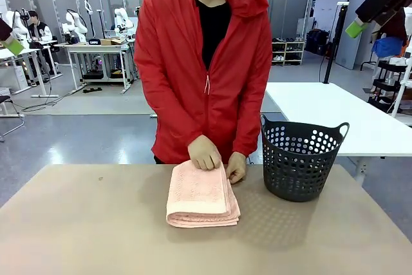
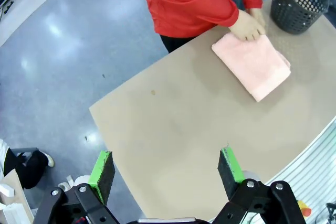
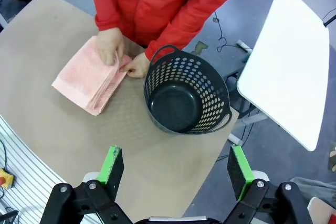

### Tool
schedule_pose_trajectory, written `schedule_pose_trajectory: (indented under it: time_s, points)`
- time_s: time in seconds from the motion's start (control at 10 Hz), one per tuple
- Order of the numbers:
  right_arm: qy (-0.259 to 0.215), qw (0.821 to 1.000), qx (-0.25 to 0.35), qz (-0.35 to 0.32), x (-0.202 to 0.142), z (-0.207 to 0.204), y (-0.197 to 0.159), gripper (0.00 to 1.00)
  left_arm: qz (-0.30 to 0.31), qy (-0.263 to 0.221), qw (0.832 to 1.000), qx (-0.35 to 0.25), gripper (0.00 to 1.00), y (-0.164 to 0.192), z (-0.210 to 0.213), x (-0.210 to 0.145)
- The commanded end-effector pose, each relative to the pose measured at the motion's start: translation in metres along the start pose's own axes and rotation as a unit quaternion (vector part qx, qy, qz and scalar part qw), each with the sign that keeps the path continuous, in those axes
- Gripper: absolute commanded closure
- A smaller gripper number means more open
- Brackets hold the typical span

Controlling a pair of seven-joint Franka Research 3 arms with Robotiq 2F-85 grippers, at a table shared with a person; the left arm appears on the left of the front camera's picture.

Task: Fold the towel.
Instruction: Pick up the 100 cm Hotel Towel and place it on the left side of the table.

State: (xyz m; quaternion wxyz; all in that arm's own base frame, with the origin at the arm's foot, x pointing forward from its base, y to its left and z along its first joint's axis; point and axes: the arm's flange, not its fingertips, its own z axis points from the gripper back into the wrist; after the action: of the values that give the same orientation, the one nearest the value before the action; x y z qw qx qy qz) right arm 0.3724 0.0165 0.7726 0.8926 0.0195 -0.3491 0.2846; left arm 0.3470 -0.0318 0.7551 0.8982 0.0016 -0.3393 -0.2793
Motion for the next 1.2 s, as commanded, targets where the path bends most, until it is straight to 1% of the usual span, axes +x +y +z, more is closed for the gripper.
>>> schedule_pose_trajectory:
  time_s: [0.0, 1.1]
  points:
    - [0.001, 1.0, 0.0, 0.005, -0.0017, -0.0002, -0.001, 0.0, -0.002, 0.005, 1.0, 0.001, 0.0, 0.0001, 0.0006, -0.001]
    - [0.001, 1.0, 0.0, 0.005, -0.0017, -0.0002, -0.001, 0.0, -0.002, 0.005, 1.0, 0.001, 0.0, 0.0001, 0.0006, -0.001]
